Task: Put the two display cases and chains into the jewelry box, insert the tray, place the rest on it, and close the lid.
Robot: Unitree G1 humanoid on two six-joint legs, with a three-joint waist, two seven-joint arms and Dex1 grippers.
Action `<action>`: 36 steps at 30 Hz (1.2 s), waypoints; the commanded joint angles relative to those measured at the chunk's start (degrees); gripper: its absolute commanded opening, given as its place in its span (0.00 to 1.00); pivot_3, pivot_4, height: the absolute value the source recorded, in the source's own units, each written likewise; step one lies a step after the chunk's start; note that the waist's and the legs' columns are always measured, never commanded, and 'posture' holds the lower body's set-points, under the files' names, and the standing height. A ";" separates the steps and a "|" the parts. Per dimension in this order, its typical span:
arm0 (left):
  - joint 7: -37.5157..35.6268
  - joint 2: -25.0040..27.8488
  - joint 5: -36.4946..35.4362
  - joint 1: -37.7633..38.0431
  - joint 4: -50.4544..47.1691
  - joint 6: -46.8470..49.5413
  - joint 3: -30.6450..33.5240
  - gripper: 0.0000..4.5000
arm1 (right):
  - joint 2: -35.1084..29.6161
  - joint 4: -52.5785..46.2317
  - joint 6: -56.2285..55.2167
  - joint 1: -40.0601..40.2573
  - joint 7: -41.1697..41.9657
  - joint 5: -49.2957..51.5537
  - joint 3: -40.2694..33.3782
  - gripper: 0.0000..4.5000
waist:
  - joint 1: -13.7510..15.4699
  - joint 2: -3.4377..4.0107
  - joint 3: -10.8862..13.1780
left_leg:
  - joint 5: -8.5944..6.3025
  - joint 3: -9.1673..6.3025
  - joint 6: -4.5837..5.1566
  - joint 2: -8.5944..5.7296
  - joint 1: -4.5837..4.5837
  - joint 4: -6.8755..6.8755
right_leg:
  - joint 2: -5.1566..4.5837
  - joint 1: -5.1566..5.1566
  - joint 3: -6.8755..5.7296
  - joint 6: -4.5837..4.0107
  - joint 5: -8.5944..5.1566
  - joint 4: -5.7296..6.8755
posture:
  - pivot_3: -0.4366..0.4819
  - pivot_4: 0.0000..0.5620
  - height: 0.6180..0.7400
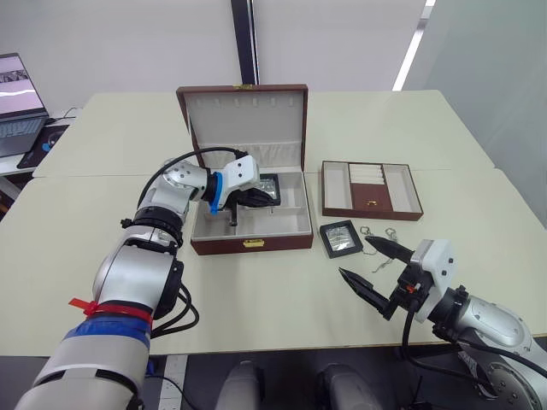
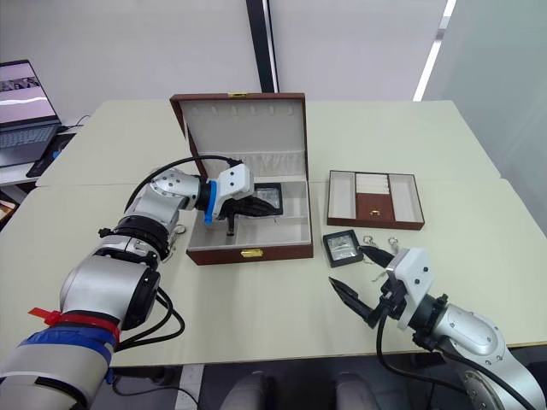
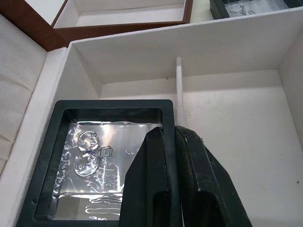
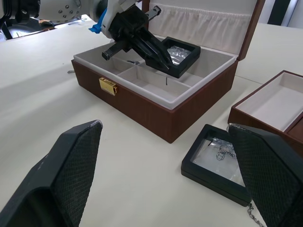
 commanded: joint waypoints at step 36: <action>2.65 0.25 -1.00 -1.20 1.26 3.96 5.86 0.86 | -0.03 -1.91 0.00 -1.77 -0.25 0.47 -0.35 1.00 | -0.02 -0.01 -0.01 | 0.03 -0.01 0.00 0.00 0.00 0.05 | 0.00 -0.01 -0.01 0.00 0.00 0.07 | 0.48 0.27 1.00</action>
